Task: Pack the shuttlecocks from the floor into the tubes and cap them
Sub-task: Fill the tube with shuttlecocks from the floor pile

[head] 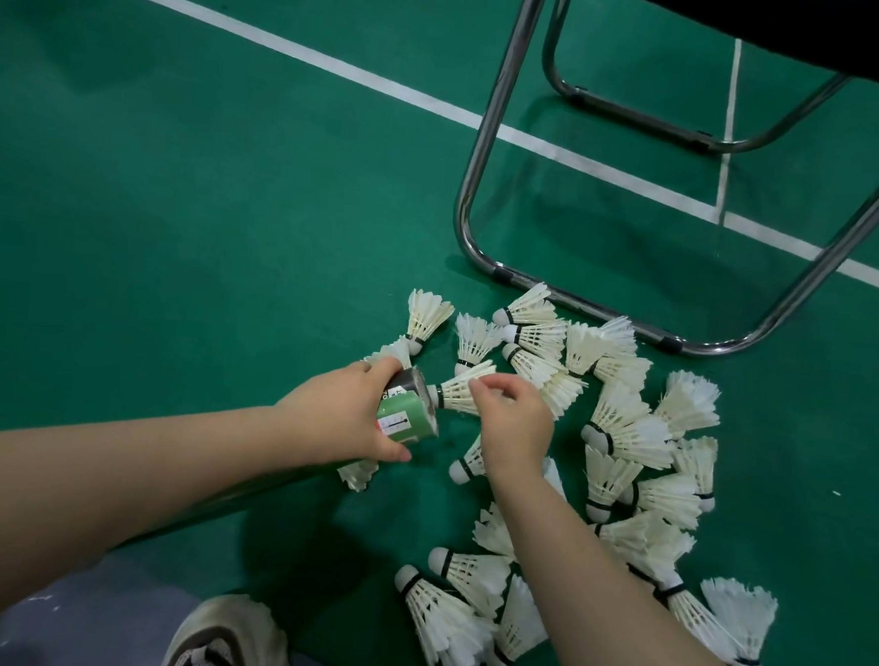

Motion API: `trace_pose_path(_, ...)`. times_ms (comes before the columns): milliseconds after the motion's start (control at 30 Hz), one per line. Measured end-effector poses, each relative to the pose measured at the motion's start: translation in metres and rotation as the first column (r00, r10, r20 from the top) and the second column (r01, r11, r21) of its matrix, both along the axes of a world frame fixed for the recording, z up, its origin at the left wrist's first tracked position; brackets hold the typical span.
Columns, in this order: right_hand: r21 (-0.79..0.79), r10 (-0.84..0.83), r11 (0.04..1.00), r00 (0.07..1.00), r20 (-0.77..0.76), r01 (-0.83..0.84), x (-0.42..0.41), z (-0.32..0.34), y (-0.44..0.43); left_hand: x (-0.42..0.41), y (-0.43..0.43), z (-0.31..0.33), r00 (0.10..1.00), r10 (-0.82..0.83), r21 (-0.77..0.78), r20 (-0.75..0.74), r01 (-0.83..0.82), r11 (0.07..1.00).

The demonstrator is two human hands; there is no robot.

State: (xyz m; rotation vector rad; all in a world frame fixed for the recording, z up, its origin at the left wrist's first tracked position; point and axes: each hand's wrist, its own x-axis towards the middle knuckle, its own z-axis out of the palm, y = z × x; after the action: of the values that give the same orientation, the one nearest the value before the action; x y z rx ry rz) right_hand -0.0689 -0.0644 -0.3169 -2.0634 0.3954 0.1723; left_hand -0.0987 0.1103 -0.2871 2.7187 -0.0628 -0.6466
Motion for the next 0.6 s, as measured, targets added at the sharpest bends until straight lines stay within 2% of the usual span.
trace_pose_path(167,0.211,-0.103,0.975,0.986,0.130,0.074,-0.017,0.032,0.004,-0.002,0.007,-0.002,1.000,0.021,0.020,-0.007,-0.021,1.000)
trace_pose_path(300,0.280,-0.058,0.960,0.979,0.196,0.001,-0.030,0.041,0.013,-0.006,0.007,-0.002,0.999,0.037,0.022,-0.004,-0.036,0.999)
trace_pose_path(400,0.320,0.084,0.939,0.987,0.134,-0.124,-0.039,0.039,0.019,-0.009,0.007,-0.002,0.999,0.034,0.015,0.004,-0.034,0.999)
trace_pose_path(500,0.434,0.193,0.881,0.981,0.027,-0.186,-0.044,0.041,0.022,-0.011,0.007,-0.001,1.000,0.030,0.015,0.010,-0.030,0.999)
trace_pose_path(600,0.435,0.326,0.869,0.934,-0.143,-0.237,-0.041,0.040,0.024,-0.012,0.004,0.001,1.000,0.012,0.019,0.011,-0.012,1.000)
